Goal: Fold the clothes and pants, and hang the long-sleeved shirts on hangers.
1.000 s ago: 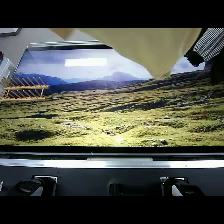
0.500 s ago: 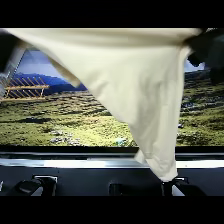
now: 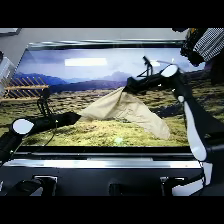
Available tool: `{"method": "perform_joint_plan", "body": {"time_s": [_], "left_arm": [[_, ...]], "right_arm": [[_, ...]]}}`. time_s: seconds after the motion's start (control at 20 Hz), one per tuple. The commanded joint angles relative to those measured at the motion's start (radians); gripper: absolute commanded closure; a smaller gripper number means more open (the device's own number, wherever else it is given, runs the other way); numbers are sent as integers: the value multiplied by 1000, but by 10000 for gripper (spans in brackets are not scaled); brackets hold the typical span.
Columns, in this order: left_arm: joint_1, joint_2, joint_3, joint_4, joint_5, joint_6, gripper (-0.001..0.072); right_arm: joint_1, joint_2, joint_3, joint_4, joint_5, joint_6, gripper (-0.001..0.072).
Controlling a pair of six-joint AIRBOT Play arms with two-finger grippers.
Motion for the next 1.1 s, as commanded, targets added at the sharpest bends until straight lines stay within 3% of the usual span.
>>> {"method": "perform_joint_plan", "body": {"time_s": [0.0, 0.05, 0.1, 0.3, 0.45, 0.6, 0.75, 0.95, 1.05], "left_arm": [[0, -8, -73, -27, 19, -3, 688], [0, -7, -72, -27, 19, 3, 688], [0, -7, -72, -27, 18, 8, 688], [0, -7, -72, -27, 18, 8, 688], [0, -7, -72, -27, 18, 8, 688], [0, -7, -72, -27, 18, 29, 688], [0, -7, -72, -27, 18, 33, 688], [0, -7, -72, -29, 18, 29, 688], [0, -7, -72, -28, 19, 29, 688]], "right_arm": [[32, -90, 1, 19, 59, 21, 298], [-4, -71, 12, -34, 131, 19, 139], [-51, -42, 24, -97, 207, 19, 91], [-319, 138, 26, -502, 463, 53, 97], [-517, 293, -157, -663, 499, 88, 105], [-619, 461, -584, -624, 365, 73, 92], [-618, 527, -865, -465, 190, -53, 92], [-618, 527, -908, -259, 20, -135, 97], [-595, 523, -908, -228, -46, -134, 119]]}}
